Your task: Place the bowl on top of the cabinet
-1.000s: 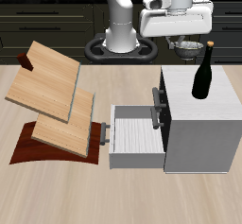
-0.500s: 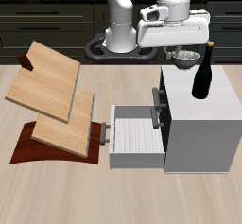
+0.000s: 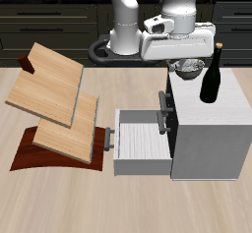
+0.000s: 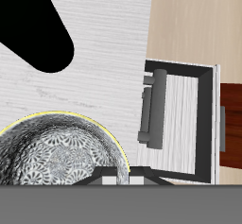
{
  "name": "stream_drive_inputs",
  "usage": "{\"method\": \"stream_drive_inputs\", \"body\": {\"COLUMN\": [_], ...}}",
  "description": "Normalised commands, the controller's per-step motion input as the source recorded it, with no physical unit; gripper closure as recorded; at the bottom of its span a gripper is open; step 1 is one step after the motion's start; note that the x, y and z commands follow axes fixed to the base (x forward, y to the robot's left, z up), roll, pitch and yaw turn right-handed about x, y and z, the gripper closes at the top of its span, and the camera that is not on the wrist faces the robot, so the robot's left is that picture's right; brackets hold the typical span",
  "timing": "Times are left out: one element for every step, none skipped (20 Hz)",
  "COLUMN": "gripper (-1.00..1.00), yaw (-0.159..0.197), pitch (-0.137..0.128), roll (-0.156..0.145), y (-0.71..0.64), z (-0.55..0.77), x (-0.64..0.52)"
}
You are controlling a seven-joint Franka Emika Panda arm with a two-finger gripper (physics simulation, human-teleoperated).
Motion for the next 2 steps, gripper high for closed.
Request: {"method": "stream_drive_inputs", "body": {"gripper": [-1.00,-1.00], "yaw": [0.000,0.063], "pitch": [-0.068,-0.009], "roll": [0.057,0.012], "y": [0.07,-0.01], "z": [-0.07,-0.02], "x": [-0.05,-0.10]}}
